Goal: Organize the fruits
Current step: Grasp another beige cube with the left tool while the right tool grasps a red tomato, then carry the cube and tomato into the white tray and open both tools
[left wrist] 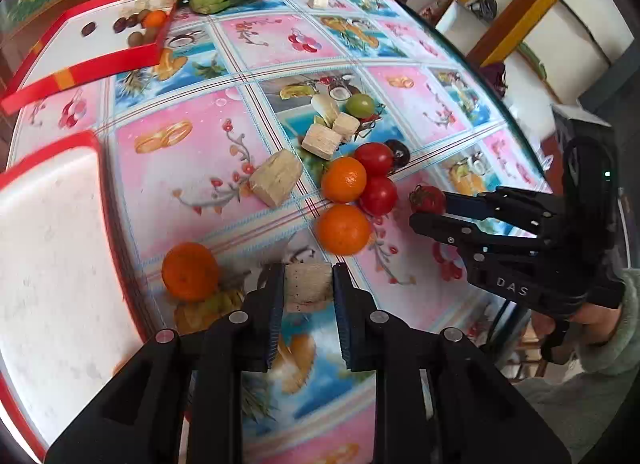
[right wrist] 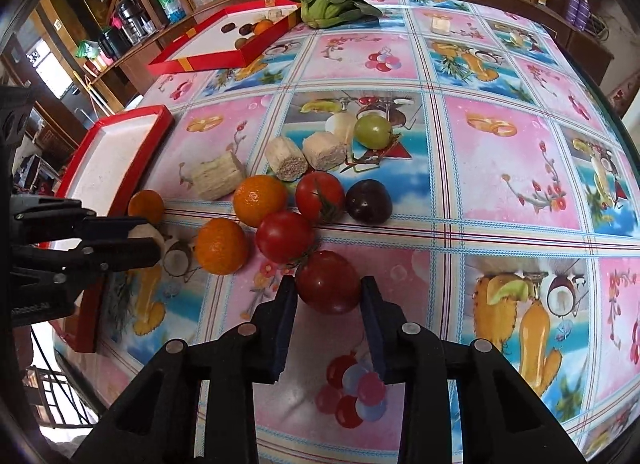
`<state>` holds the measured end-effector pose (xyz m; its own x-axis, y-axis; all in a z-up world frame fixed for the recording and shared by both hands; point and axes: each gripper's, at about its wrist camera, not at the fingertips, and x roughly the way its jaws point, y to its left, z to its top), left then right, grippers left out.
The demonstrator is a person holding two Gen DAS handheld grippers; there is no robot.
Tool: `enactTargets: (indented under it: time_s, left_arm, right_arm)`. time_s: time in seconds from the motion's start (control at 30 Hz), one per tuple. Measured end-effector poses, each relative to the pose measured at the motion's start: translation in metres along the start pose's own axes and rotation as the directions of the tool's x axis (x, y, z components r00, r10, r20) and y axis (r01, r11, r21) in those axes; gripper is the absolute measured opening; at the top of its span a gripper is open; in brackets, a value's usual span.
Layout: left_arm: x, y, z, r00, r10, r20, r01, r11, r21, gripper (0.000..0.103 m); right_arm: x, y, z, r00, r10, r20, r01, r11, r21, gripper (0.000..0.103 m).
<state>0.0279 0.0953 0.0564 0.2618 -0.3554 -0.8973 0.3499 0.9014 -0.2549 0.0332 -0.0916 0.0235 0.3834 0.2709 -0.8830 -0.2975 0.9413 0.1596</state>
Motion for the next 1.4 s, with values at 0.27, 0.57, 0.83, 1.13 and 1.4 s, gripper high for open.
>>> enactTargets:
  time_s: [0.27,0.57,0.83,1.13,1.4]
  left_arm:
    - [-0.025,0.005,-0.037,0.999,0.002,0.038,0.001,0.998,-0.065,0.021]
    - [-0.031,0.012,-0.069,0.999,0.022,0.029,-0.019,0.992,-0.129,0.021]
    - [-0.051,0.030,-0.082,0.996,0.060,0.062,-0.047,0.980,-0.195,0.021]
    - [-0.078,0.067,-0.098,0.987,0.140,0.084,-0.113,0.957,-0.268,0.021]
    - [-0.093,0.115,-0.114,0.976,0.203,0.084,-0.159,0.917,-0.366,0.021]
  right_arm:
    - [-0.018,0.012,-0.011,0.998,0.065,0.013,-0.066,0.998,0.003,0.033]
    - [-0.017,0.038,-0.023,0.994,0.111,-0.024,-0.112,0.993,-0.048,0.033]
    - [-0.018,0.067,-0.024,0.988,0.151,-0.041,-0.155,0.981,-0.118,0.033]
    - [-0.015,0.105,-0.020,0.980,0.187,-0.061,-0.196,0.960,-0.199,0.033]
    - [-0.015,0.139,-0.010,0.973,0.219,-0.068,-0.229,0.934,-0.275,0.033]
